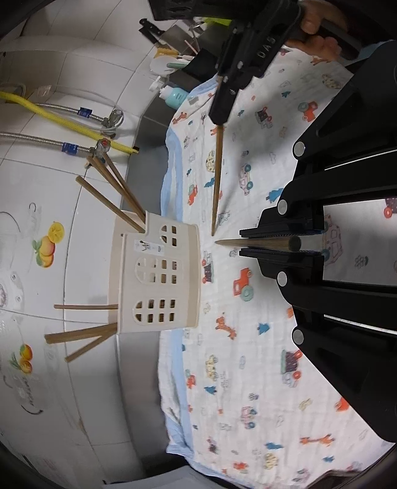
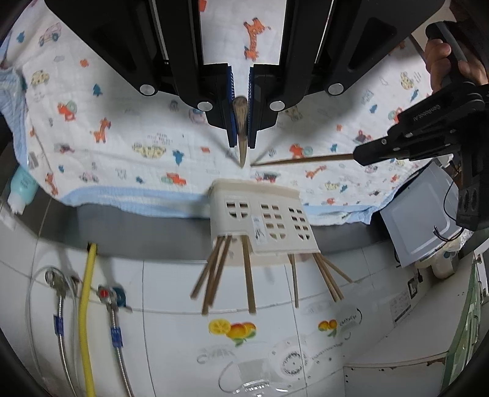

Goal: Organize utensils
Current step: 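Lift the held chopsticks with both tools toward the cream holder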

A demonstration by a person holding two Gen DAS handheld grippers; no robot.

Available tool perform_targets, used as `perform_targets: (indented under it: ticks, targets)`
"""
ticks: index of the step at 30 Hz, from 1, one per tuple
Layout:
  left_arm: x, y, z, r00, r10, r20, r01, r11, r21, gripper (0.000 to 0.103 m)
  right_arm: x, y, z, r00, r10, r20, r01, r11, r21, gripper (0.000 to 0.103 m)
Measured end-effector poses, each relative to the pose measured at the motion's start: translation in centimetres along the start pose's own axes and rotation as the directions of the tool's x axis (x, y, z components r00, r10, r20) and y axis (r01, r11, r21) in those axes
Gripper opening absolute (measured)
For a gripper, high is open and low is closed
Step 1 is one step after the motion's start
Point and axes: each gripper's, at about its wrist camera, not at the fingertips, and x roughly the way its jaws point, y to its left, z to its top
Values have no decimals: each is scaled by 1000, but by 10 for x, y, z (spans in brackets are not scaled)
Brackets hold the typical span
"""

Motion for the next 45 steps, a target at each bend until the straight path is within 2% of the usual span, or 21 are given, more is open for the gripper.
perform_targets:
  ticks: [14,20,29,38,45]
  targets:
    - [-11,21,43,999,-44,2,44,996,76,5,-38,20,76,998,-13,67,17,998,-58,7]
    - [-24,31,70,998,-55,40,51,994,94,5,-54,37,118,995,0,98,11,994,-110,7]
    - [-40,34,128,993,-39,112,24,990,135,5,-64,58,171,990,10,138,18,980,-196,7]
    - [-60,30,185,974,-13,227,-23,988,152,5,-63,55,208,981,17,191,20,982,-190,7]
    - [-61,26,226,947,21,320,-69,988,138,5,-36,41,223,981,-36,191,67,985,-159,7]
